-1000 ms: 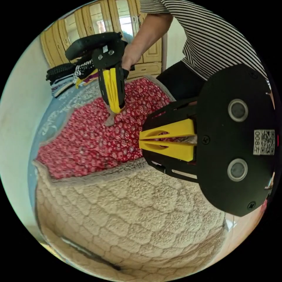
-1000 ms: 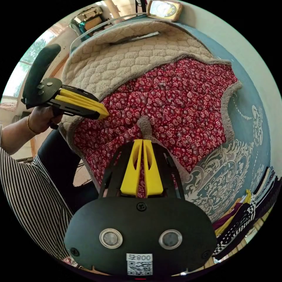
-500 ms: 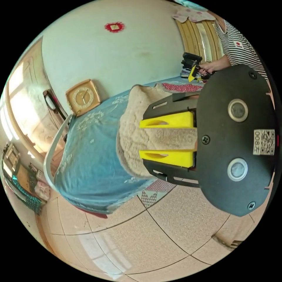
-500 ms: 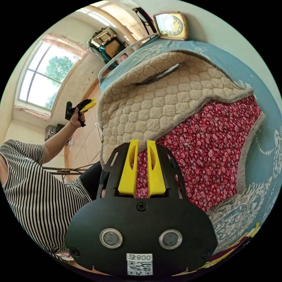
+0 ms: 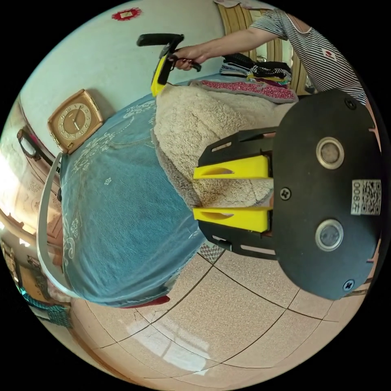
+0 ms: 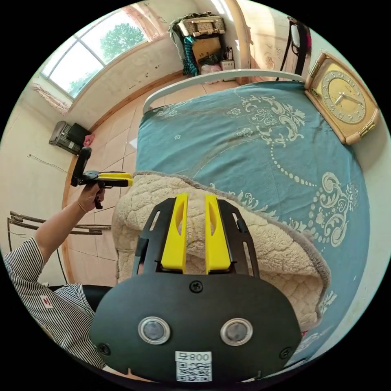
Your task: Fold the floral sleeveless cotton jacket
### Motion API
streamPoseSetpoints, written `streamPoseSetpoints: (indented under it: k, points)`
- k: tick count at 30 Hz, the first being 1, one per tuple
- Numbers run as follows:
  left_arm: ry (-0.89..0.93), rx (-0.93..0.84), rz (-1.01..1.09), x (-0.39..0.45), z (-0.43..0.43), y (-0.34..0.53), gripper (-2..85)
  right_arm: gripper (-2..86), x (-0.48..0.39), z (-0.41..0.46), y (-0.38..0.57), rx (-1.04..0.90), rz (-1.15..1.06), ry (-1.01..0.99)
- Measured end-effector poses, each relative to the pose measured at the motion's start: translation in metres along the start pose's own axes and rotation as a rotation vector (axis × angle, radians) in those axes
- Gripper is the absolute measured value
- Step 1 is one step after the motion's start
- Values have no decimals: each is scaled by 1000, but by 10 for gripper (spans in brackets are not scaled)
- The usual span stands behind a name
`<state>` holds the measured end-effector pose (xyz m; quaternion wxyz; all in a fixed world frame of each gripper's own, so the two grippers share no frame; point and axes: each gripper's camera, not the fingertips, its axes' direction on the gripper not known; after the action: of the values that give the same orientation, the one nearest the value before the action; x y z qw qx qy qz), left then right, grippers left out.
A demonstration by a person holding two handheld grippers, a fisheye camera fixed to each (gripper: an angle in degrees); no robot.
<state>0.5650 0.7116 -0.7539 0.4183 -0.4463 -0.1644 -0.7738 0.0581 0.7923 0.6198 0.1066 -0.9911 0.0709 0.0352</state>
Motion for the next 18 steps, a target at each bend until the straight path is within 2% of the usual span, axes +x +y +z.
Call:
streamPoseSetpoints:
  k: [2,7,13,18]
  points:
    - [-22,-11,16,-2,-6,1,103,74,5,19,-23,-64,-11,59]
    - [-63,-40,38,0,-17,3,98,83,12,67,-52,-223,3,58]
    - [-179,-37,103,23,-32,17,80,68,-17,79,-58,-195,-56,184]
    - [-237,-7,102,43,-46,34,52,41,-14,78,-55,-194,-13,152]
